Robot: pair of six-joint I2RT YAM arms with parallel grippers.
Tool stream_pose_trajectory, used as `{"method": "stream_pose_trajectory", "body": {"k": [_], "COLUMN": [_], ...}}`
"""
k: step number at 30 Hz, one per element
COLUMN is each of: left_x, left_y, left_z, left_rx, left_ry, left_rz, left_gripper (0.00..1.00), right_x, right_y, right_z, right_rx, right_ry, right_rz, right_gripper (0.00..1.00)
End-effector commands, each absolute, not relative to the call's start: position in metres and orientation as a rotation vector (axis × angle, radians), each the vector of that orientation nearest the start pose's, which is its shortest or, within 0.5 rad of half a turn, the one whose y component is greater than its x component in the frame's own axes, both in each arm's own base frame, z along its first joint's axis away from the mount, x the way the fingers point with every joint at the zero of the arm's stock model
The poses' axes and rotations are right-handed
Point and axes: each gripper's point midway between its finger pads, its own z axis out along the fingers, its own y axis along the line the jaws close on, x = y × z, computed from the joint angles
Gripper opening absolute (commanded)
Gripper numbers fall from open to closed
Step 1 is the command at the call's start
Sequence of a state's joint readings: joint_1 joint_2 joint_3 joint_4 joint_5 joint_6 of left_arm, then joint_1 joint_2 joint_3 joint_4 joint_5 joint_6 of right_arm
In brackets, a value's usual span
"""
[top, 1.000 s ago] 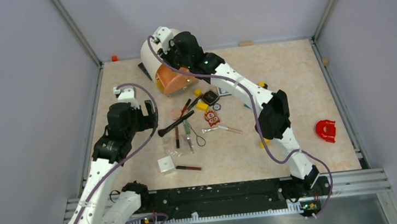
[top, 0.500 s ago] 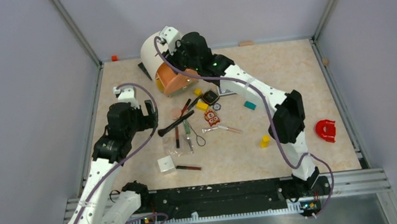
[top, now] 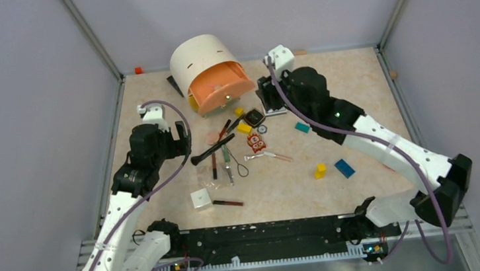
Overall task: Organize the makeup
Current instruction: Move the makeup tool to the corner of the board.
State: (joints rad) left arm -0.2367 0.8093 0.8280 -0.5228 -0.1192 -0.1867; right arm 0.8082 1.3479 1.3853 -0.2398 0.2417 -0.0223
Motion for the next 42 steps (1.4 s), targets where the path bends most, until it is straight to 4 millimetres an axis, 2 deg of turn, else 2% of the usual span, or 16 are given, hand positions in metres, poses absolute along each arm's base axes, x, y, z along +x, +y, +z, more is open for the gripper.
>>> {"method": "stream_pose_trajectory", "body": {"k": [1, 5, 8, 10, 13, 18, 25, 28, 32, 39, 42], "left_x": [0.281, 0.282, 0.283, 0.283, 0.283, 0.283, 0.283, 0.283, 0.283, 0.284, 0.284], "left_y": [-0.055, -0.058, -0.057, -0.055, -0.053, -0.056, -0.057, -0.058, -0.059, -0.059, -0.060], "left_z": [0.221, 0.219, 0.217, 0.216, 0.218, 0.217, 0.217, 0.217, 0.217, 0.217, 0.216], "left_rx": [-0.010, 0.000, -0.004, -0.011, -0.020, -0.008, -0.004, 0.001, 0.006, 0.006, 0.008], "left_ry": [2.030, 2.035, 2.046, 2.048, 2.041, 2.046, 2.045, 2.042, 2.043, 2.043, 2.047], "left_rz": [-0.154, -0.167, -0.157, -0.147, -0.138, -0.154, -0.161, -0.168, -0.175, -0.177, -0.178], "left_gripper": [0.99, 0.99, 0.99, 0.99, 0.99, 0.99, 0.99, 0.99, 0.99, 0.99, 0.99], "right_x": [0.307, 0.279, 0.267, 0.266, 0.261, 0.257, 0.255, 0.254, 0.252, 0.237, 0.228], "right_y": [0.254, 0.253, 0.258, 0.265, 0.287, 0.326, 0.375, 0.382, 0.388, 0.396, 0.392], "right_z": [0.281, 0.221, 0.193, 0.176, 0.155, 0.131, 0.096, 0.079, 0.064, 0.047, 0.036], "right_rx": [-0.388, -0.466, -0.546, -0.523, -0.479, -0.435, -0.560, -0.592, -0.593, -0.620, -0.632], "right_ry": [1.886, 1.981, 2.041, 2.081, 2.082, 2.070, 2.080, 2.097, 2.129, 2.192, 2.242], "right_rz": [0.373, 0.452, 0.484, 0.521, 0.669, 0.802, 0.608, 0.486, 0.434, 0.521, 0.514], "right_gripper": [0.49, 0.49, 0.50, 0.49, 0.48, 0.47, 0.47, 0.43, 0.37, 0.33, 0.32]}}
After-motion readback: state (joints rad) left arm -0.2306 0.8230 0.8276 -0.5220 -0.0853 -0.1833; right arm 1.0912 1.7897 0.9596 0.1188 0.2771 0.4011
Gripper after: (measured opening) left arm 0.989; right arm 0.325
